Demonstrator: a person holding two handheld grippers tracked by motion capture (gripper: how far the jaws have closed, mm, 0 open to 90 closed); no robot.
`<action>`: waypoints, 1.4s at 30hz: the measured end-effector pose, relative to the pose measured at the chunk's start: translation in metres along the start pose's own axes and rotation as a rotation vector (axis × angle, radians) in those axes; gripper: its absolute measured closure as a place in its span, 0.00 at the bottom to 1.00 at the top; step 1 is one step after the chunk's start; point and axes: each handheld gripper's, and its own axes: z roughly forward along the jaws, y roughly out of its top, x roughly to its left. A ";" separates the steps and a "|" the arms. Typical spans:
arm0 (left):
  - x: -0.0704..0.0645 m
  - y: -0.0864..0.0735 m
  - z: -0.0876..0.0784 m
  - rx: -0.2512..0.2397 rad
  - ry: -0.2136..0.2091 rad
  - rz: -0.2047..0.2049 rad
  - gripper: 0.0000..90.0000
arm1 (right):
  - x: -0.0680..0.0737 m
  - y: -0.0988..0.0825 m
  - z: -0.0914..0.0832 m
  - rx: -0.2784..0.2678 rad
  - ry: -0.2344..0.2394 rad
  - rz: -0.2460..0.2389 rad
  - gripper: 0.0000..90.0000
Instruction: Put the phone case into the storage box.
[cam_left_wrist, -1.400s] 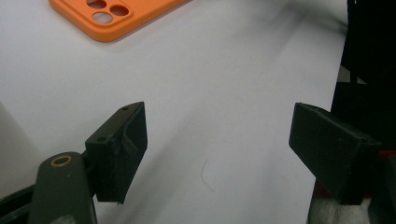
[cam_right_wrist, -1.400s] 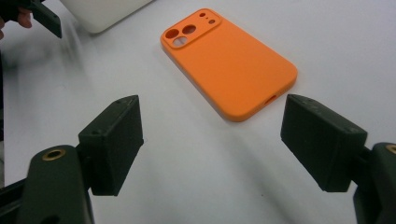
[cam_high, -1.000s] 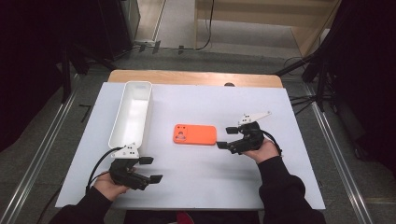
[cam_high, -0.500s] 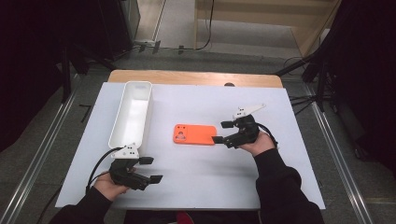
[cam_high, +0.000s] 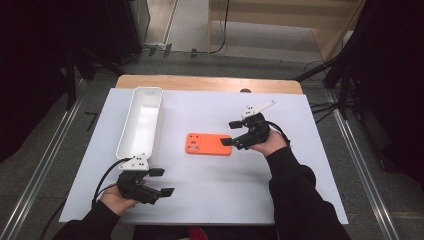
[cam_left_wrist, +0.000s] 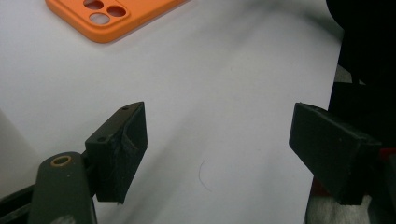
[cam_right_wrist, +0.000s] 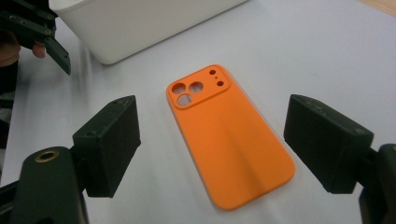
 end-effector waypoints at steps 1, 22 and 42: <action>0.000 0.000 0.000 0.002 -0.004 0.001 0.22 | -0.001 0.001 0.001 0.002 0.002 -0.010 0.19; 0.000 0.000 0.002 0.019 -0.020 0.005 0.22 | -0.018 0.023 0.022 0.017 0.084 -0.031 0.01; 0.000 0.000 0.002 0.015 -0.021 0.002 0.22 | -0.036 0.031 0.037 -0.001 0.116 -0.098 0.05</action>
